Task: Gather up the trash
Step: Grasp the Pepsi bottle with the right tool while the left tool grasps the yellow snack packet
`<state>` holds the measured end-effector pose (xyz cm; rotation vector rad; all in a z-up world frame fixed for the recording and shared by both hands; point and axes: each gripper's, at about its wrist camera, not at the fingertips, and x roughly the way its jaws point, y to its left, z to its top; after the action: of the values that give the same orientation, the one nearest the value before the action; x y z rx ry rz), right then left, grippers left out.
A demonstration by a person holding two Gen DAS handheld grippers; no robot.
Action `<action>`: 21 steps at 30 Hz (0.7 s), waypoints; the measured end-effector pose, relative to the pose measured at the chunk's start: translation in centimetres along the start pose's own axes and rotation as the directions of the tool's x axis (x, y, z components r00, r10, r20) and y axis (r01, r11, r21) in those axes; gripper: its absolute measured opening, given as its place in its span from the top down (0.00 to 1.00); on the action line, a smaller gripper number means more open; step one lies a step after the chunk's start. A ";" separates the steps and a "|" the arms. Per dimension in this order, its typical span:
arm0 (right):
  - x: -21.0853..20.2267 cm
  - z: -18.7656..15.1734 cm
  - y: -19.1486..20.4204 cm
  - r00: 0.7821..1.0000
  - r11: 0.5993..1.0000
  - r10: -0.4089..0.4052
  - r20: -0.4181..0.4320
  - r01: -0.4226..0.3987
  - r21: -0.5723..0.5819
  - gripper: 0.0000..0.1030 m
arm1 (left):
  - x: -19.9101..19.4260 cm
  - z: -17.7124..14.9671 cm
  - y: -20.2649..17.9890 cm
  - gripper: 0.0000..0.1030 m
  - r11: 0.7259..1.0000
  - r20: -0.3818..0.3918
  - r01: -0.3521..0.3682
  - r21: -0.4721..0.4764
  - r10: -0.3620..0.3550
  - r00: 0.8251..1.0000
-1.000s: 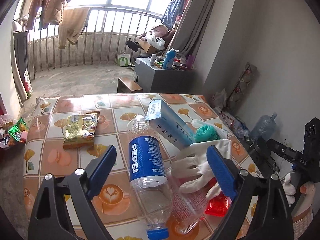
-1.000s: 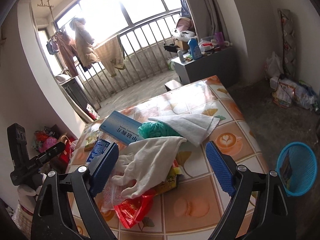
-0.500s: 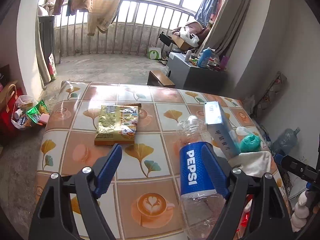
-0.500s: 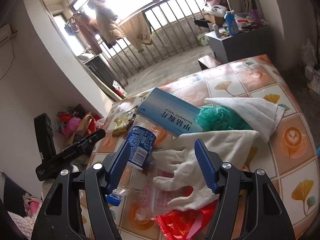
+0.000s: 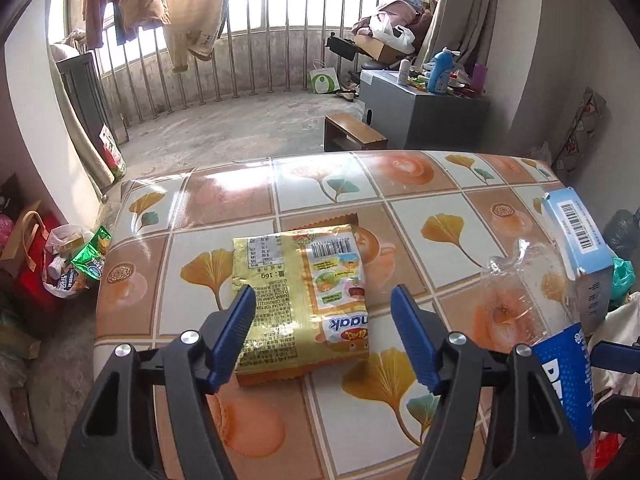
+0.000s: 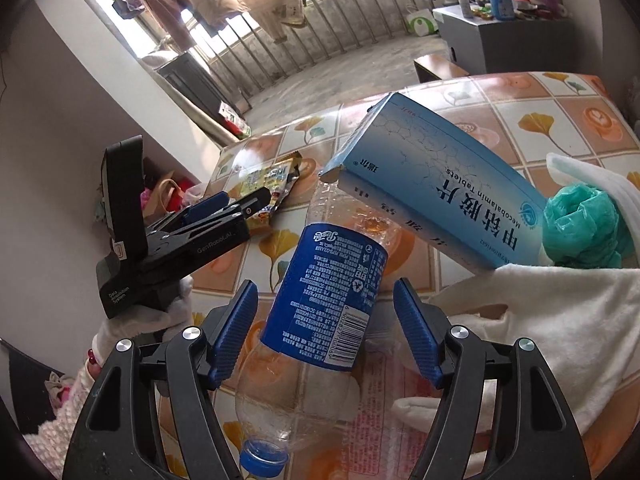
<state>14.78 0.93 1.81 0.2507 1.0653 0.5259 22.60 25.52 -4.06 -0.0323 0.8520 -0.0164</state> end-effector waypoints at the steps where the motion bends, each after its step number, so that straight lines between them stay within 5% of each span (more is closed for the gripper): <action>1: 0.2 0.0 0.1 1.000 1.000 -0.011 -0.006 0.011 -0.006 0.33 | 0.6 0.0 0.3 0.36 1.000 -0.013 0.011 -0.011 -0.011 1.000; 12: 2.7 0.3 0.6 0.996 0.999 -0.036 -0.078 0.036 0.007 0.31 | 2.2 -0.6 0.4 0.40 1.000 -0.061 -0.013 0.013 0.014 0.998; 21: 3.1 0.1 0.5 0.992 1.000 -0.021 -0.121 0.022 0.010 0.36 | 2.2 -0.7 1.0 0.59 1.000 -0.057 -0.015 -0.004 0.014 0.998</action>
<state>15.87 2.95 -0.30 0.2196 1.1881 0.5207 23.55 26.45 -6.18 -0.0300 0.9089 -0.0019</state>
